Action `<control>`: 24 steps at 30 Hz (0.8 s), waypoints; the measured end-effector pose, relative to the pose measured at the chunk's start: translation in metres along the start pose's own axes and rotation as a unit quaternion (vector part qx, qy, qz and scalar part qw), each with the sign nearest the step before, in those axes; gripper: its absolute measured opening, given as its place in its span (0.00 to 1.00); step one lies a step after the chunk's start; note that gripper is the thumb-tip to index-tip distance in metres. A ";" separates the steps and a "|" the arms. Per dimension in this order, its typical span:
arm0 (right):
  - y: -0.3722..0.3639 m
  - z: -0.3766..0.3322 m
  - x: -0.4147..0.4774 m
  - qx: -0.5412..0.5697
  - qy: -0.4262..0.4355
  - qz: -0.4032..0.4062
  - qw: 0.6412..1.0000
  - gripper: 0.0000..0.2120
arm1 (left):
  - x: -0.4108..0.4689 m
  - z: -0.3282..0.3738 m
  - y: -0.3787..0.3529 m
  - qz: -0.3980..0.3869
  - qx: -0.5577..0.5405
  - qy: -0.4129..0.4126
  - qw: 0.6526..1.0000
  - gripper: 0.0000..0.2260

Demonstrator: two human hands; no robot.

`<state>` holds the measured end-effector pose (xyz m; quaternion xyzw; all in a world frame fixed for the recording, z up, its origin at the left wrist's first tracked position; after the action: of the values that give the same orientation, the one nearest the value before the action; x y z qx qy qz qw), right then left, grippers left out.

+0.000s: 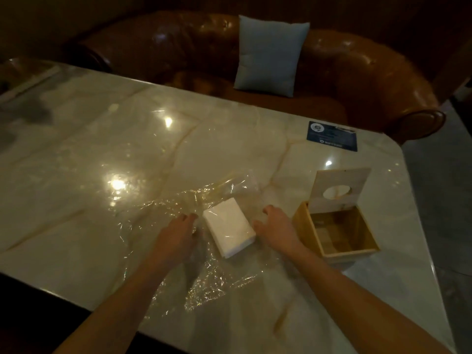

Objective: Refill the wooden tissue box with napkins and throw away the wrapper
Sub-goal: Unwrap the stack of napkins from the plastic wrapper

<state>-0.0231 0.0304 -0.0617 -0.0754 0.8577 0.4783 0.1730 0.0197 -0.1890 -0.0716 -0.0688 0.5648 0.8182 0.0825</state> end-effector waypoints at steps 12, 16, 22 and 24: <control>-0.010 0.020 -0.001 0.209 -0.052 -0.079 0.973 0.15 | 0.007 0.000 -0.026 0.002 -0.043 -0.040 0.998 0.23; -0.014 0.019 -0.016 0.290 -0.048 -0.118 0.948 0.13 | 0.011 -0.003 -0.024 0.003 -0.011 -0.075 0.997 0.23; -0.001 0.001 -0.021 0.373 -0.015 -0.193 0.907 0.19 | 0.012 -0.004 -0.027 0.019 0.010 -0.080 0.997 0.20; 0.002 -0.004 -0.016 0.383 -0.012 -0.202 0.901 0.21 | 0.012 -0.005 -0.028 0.014 0.014 -0.075 0.997 0.19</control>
<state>-0.0092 0.0274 -0.0526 -0.1693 0.9391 0.0681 0.2913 0.0137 -0.1830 -0.1018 0.0021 0.5694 0.8141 0.1140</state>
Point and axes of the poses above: each hand's wrist, its own x-axis towards the middle knuckle, its own y-axis out of the back of the hand, z = x × y, the point moved 3 cm from there along x, towards the middle knuckle, and after that the axes turned 8 degrees about -y, right-handed, at the moved point
